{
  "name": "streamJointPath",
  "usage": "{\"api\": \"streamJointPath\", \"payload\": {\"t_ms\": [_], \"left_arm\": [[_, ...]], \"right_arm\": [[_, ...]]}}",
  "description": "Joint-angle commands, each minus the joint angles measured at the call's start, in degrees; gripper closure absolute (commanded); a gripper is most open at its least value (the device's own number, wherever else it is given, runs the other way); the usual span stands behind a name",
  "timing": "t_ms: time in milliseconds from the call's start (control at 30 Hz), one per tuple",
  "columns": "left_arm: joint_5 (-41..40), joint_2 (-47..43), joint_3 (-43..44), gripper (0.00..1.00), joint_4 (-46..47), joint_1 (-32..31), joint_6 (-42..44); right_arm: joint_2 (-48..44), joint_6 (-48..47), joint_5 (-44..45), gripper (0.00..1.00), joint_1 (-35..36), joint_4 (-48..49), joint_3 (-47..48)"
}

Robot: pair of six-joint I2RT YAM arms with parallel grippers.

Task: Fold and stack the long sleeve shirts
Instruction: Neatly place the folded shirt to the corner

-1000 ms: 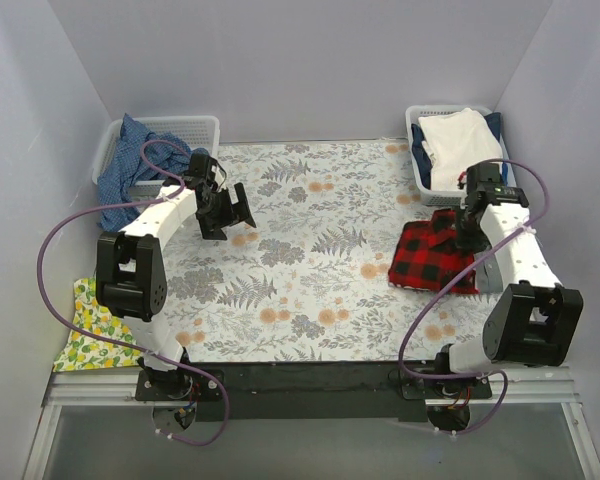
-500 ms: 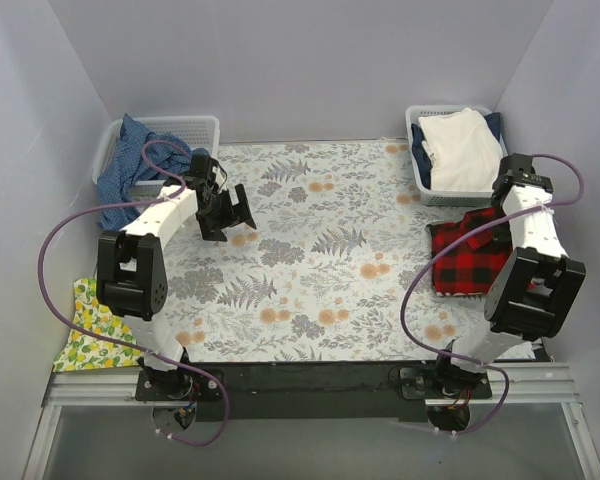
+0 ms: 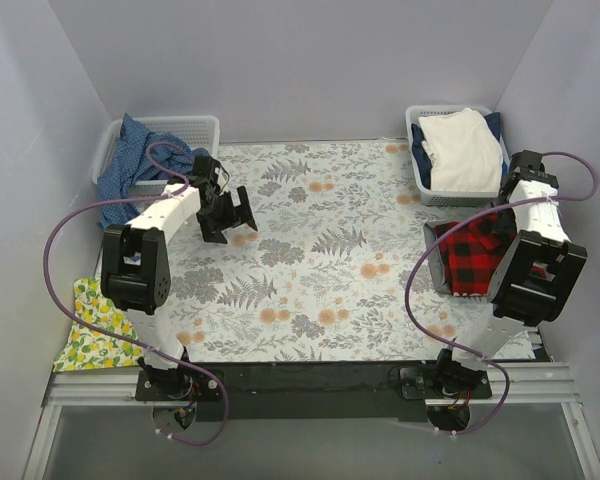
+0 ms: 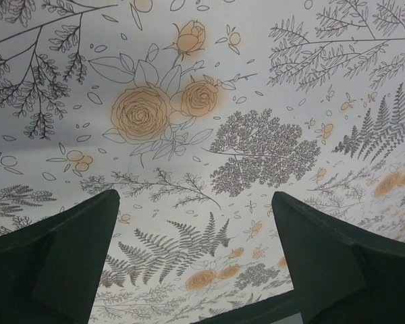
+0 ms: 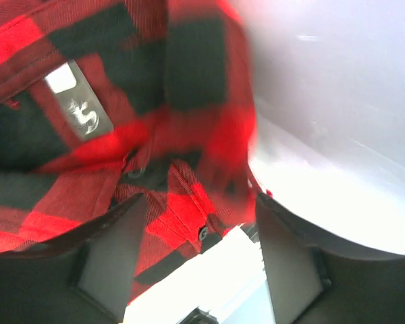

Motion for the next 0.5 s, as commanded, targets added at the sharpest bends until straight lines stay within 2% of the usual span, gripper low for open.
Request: {"api": "streamJointPath", "payload": {"t_ms": [0,133,267,400,467], "left_arm": [[-0.6,0.4,3.2,0.02,-0.2,-0.5,0.2],[-1.3,0.4,4.9,0.02,0.2,-0.6,0.0],[-2.3,-0.5,6.6,0.02,1.4,-1.1,-0.3],[-6.0,-2.0,8.6,0.02,3.0,-3.3,0.8],[-10.0,-3.0,9.0,0.02,3.5,-4.8,1.4]], "right_arm": [[-6.1,4.6,1.1,0.22,0.0,2.5,3.7],[-8.5,3.9,-0.9,0.15,1.4,2.5,5.7],[-11.6,3.1,0.2,0.14,6.8,2.5,5.1],[-15.9,4.7,0.4,0.14,16.7,2.5,2.4],[-17.5,5.5,-2.3,0.14,22.1,3.1,0.7]]}}
